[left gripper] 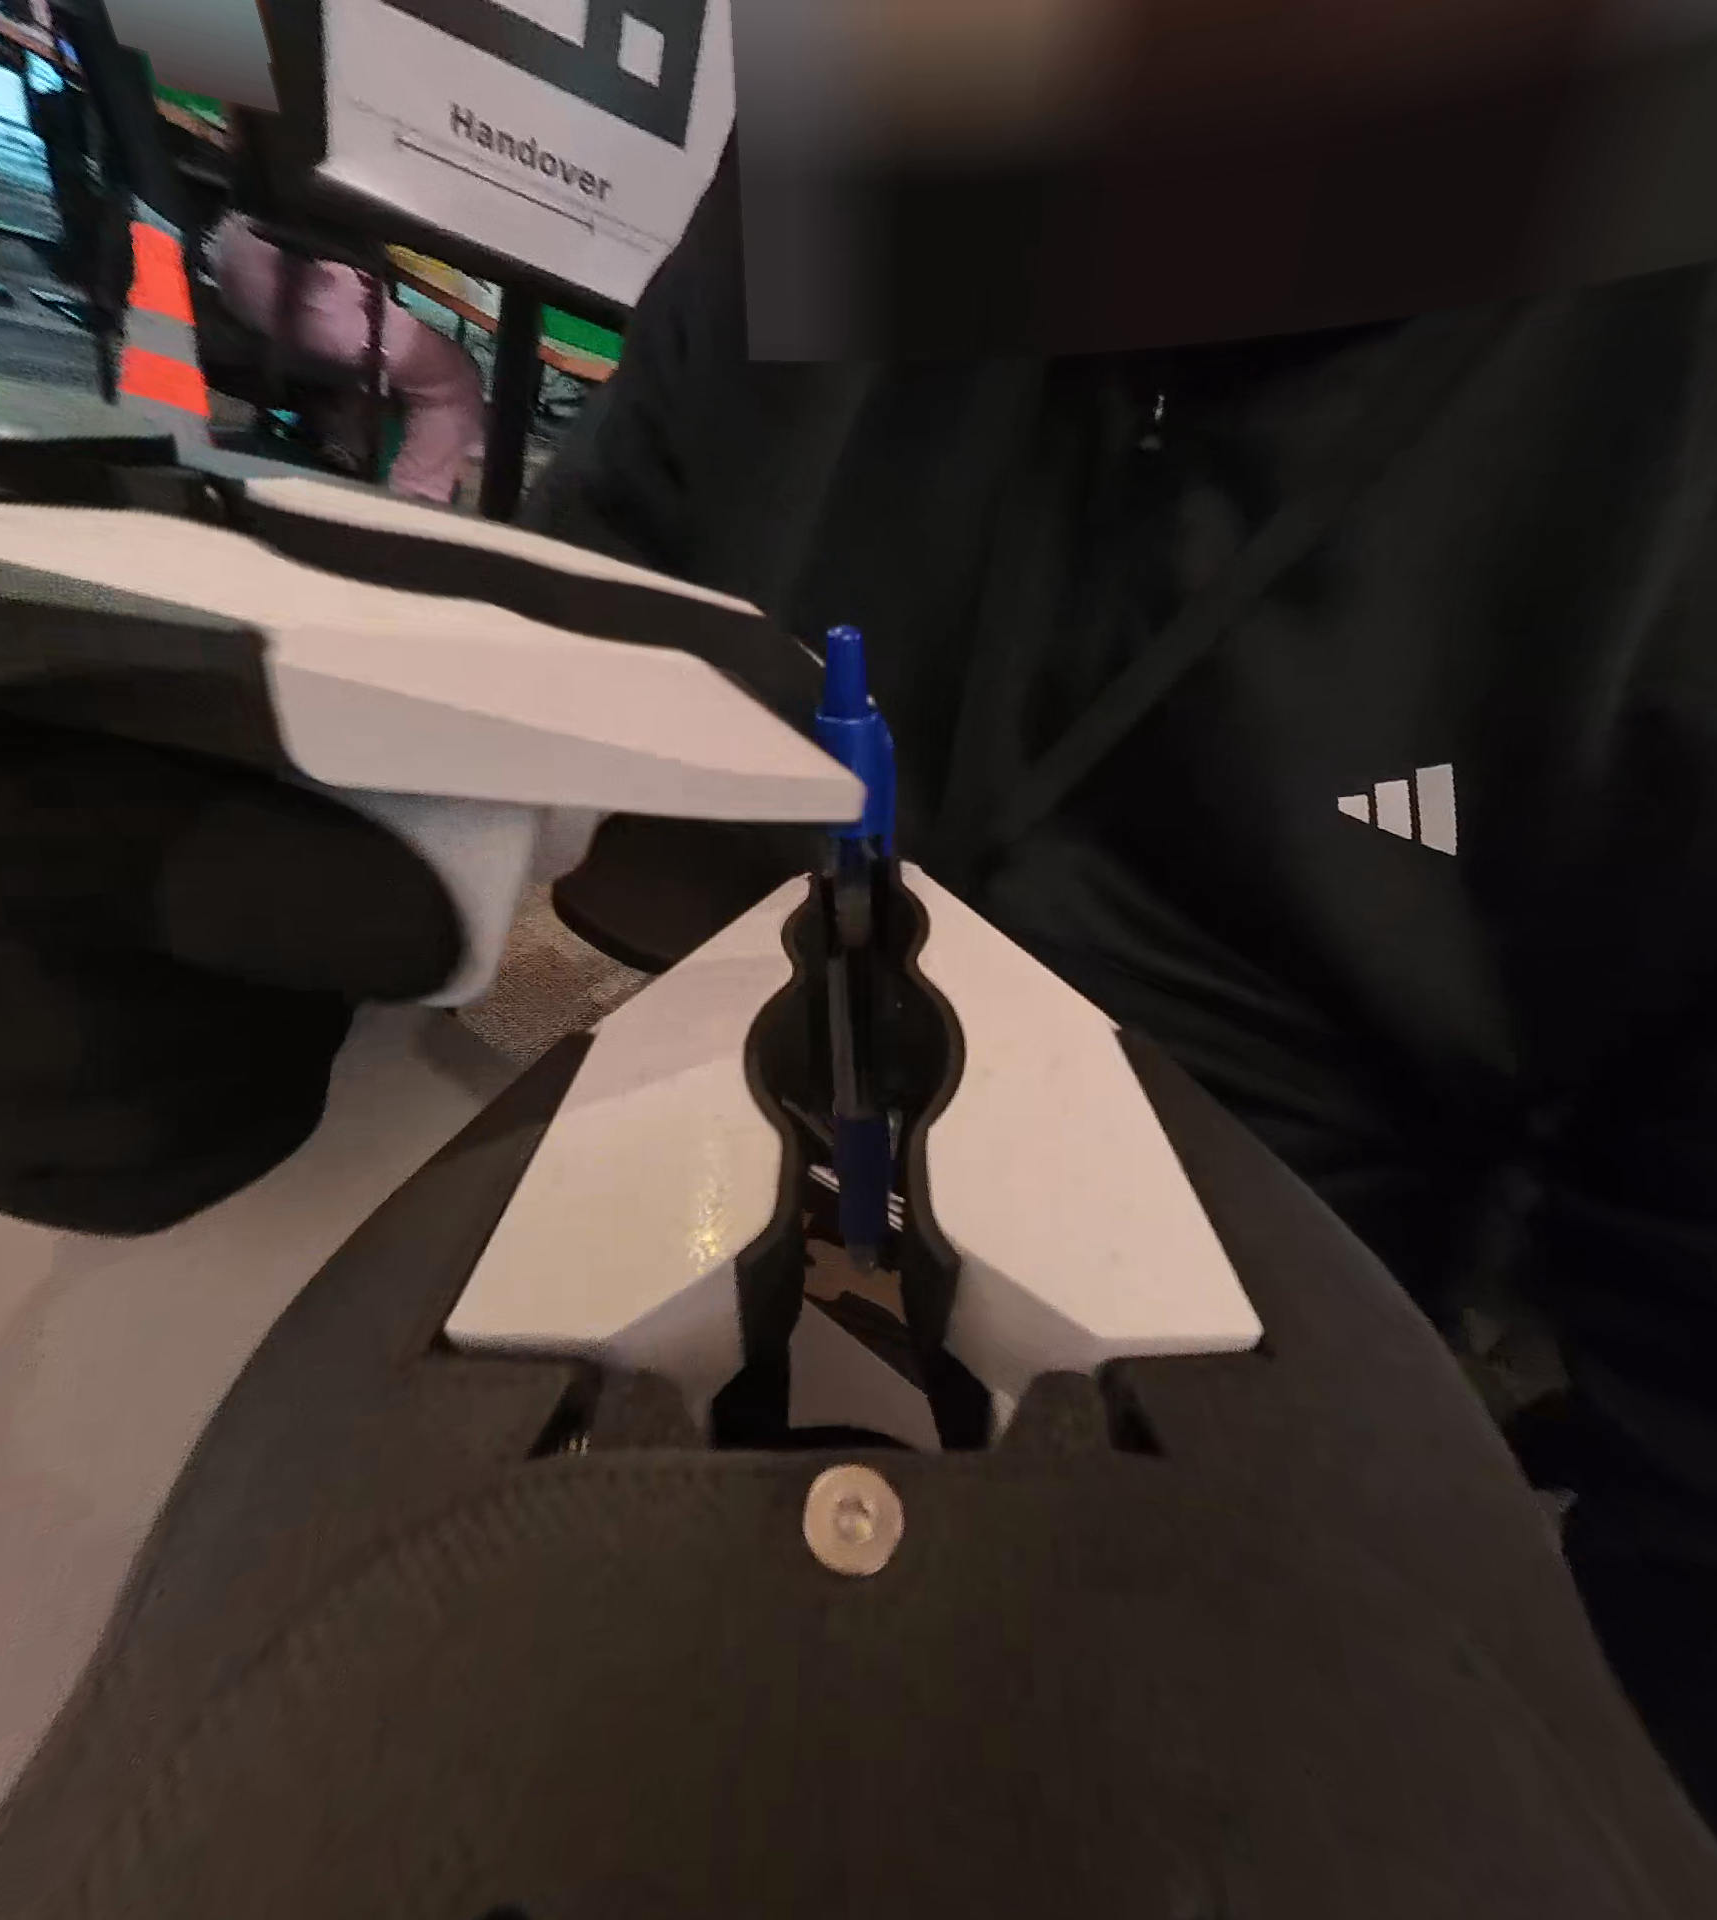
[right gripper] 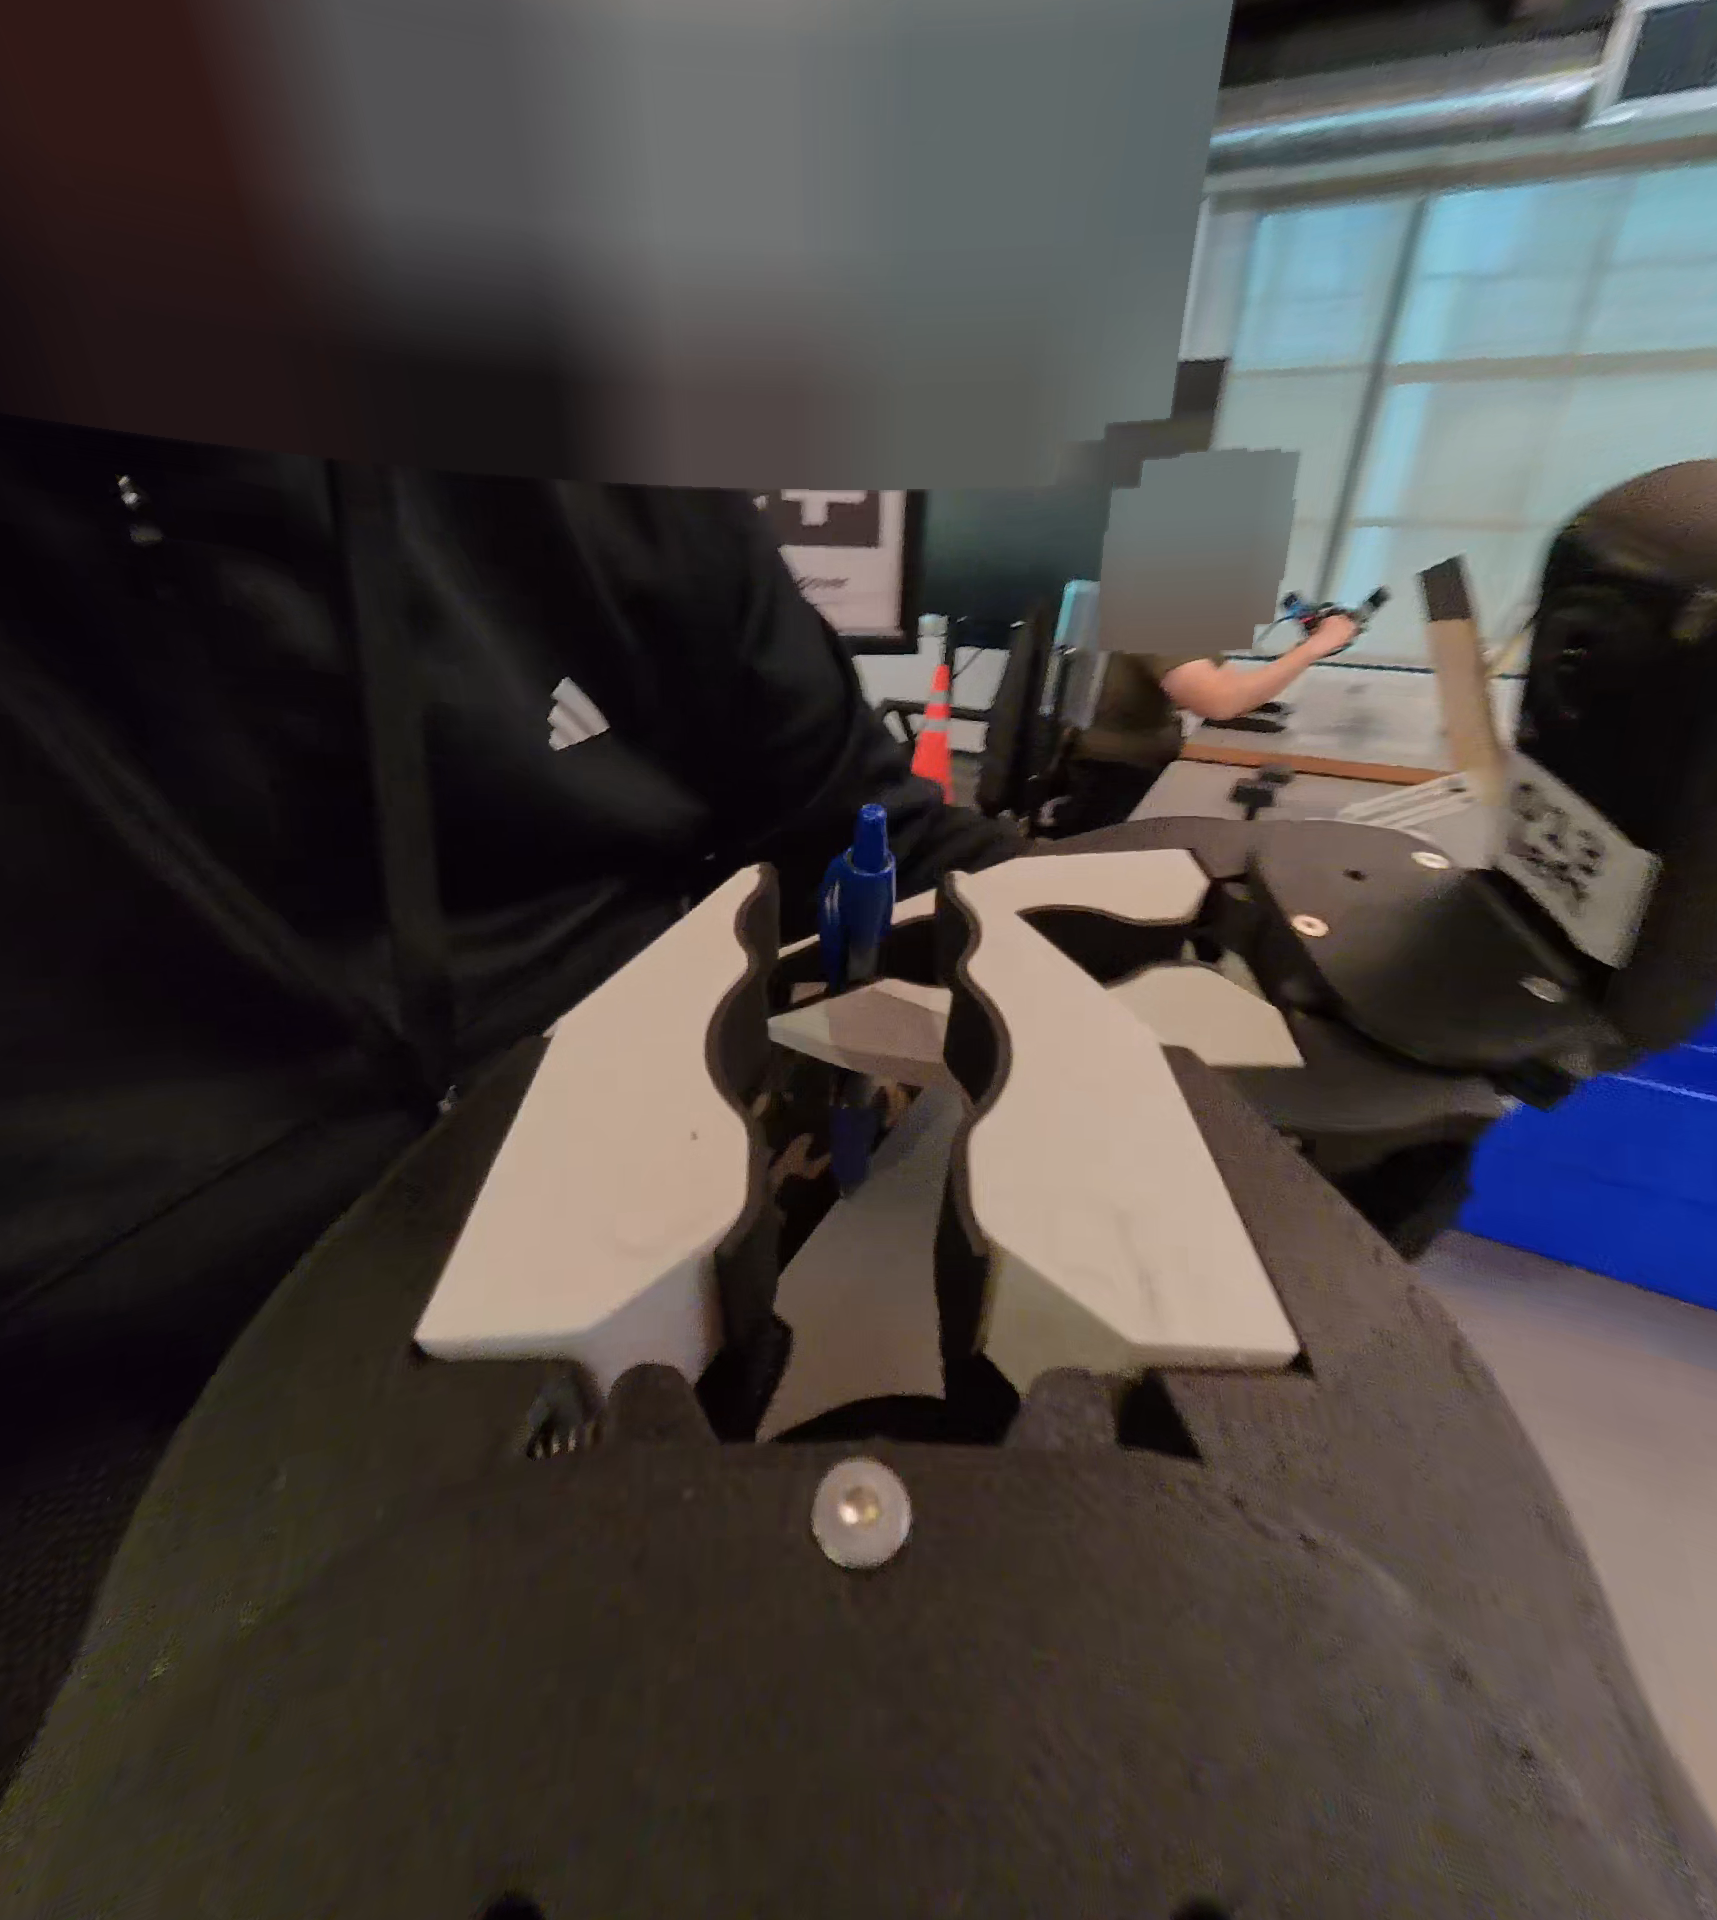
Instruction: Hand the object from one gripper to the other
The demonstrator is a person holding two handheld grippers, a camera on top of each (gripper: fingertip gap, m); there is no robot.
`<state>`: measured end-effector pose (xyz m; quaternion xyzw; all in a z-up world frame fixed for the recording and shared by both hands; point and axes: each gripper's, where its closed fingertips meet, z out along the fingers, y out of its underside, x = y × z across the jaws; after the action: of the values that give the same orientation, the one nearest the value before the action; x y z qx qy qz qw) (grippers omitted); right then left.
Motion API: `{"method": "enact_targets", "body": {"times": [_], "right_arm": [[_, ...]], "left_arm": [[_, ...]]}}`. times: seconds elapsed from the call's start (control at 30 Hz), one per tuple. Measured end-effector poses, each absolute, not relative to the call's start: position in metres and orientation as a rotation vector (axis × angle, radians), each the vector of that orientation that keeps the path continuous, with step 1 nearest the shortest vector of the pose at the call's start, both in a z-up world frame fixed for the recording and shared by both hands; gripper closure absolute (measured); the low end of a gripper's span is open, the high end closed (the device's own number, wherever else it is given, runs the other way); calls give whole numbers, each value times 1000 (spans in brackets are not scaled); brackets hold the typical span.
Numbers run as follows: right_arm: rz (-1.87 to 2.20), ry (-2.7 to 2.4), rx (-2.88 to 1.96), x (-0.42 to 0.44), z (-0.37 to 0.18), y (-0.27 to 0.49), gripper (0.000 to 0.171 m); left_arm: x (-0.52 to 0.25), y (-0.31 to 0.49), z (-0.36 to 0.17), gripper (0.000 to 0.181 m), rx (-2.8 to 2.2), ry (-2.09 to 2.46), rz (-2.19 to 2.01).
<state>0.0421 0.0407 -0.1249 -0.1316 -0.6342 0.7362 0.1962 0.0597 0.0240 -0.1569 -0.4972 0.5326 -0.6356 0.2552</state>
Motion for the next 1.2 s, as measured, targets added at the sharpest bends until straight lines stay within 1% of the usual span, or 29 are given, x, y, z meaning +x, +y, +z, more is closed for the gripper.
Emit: {"method": "enact_targets", "body": {"times": [0.1,0.3,0.43,0.53,0.63,0.73,0.83,0.97,1.03,1.13,1.2], "right_arm": [[2040,-1850,-336,42,-135,30,158],[2040,-1776,-385,36,-132,41,158],[1984,-1689,-488,27,-132,59,158],[1901,-1593,-604,17,-131,80,159],[1796,-1476,-730,8,-131,107,159],[1663,-1328,-864,1,-131,138,159],[1563,-1156,-968,-1,-127,165,159],[1539,-995,-1006,6,-119,180,159],[1577,-902,-1019,12,-114,187,159],[1612,-825,-1026,19,-110,193,159],[1605,-818,-1020,21,-110,193,159]], "left_arm": [[62,21,-161,174,-1350,1472,-1743],[57,34,-157,172,-1369,1373,-1732],[50,55,-158,170,-1433,1283,-1609],[43,81,-159,157,-1503,1173,-1439],[29,120,-162,136,-1577,1040,-1106],[15,147,-156,131,-1575,928,-823],[7,163,-165,130,-1607,918,-544],[-2,180,-184,131,-1652,913,-223],[-8,186,-190,139,-1646,900,-98],[-11,187,-202,151,-1660,904,-41],[-8,186,-204,166,-1649,898,-61]]}}
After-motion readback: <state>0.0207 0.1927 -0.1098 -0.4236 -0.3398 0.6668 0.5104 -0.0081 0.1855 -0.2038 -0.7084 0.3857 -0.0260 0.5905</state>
